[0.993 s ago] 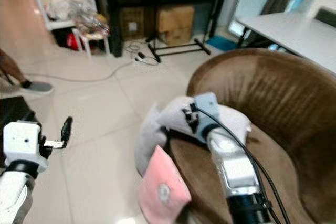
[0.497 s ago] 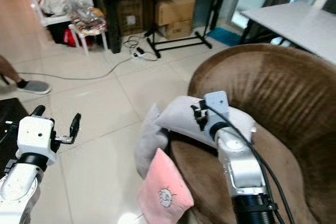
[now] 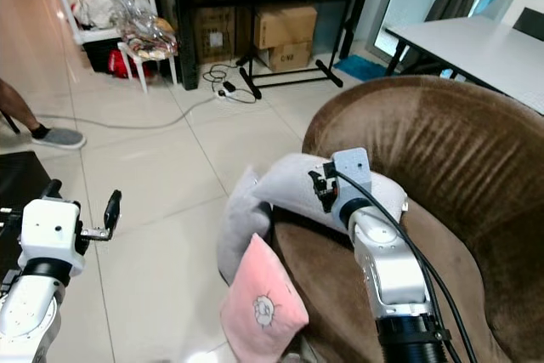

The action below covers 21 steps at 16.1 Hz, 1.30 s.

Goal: Move the pillow to the sofa from floor

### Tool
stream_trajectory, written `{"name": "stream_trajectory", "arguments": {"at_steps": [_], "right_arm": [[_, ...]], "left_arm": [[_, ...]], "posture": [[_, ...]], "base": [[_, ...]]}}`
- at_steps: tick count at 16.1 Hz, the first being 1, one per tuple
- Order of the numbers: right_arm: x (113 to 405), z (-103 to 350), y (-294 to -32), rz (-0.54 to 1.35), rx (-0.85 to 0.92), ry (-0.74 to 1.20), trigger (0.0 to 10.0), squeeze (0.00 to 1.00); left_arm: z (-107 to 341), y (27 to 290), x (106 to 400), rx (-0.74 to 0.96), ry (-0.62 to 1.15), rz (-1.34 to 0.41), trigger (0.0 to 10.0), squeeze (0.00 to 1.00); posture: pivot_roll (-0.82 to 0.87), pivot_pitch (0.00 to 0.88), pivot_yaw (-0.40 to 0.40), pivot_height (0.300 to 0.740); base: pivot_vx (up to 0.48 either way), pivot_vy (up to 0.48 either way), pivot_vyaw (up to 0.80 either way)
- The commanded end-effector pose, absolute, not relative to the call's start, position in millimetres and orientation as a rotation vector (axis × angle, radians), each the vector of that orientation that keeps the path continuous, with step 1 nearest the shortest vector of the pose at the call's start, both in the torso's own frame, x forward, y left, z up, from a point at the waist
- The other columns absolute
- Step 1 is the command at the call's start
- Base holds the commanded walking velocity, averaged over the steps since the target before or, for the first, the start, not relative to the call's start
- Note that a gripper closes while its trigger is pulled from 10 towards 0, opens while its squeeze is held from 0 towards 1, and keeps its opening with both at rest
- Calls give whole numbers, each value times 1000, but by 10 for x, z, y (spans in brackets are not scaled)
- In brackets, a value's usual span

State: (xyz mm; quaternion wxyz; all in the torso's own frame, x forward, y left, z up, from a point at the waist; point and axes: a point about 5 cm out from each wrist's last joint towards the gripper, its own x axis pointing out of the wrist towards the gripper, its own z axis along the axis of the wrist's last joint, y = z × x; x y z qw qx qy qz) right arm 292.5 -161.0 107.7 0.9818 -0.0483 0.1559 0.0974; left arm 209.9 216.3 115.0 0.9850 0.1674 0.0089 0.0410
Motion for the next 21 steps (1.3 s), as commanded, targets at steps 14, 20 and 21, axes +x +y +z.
{"name": "stream_trajectory", "arguments": {"at_steps": [14,20,21], "right_arm": [[2996,1082,-1592,243,-153,342,10000,0],[2991,1056,-1621,229,-171,357,10000,0],[2984,1054,-1626,237,-186,357,10000,0]], "left_arm": [[1105,2144,1999,318,19,122,10000,0],[1125,2134,1997,289,5,93,10000,0],[1123,2129,1999,290,4,92,10000,0]], "posture": [[46,0,-138,562],[36,0,-123,562],[40,0,-128,562]], "base": [[0,0,0],[0,0,0],[0,0,0]]}}
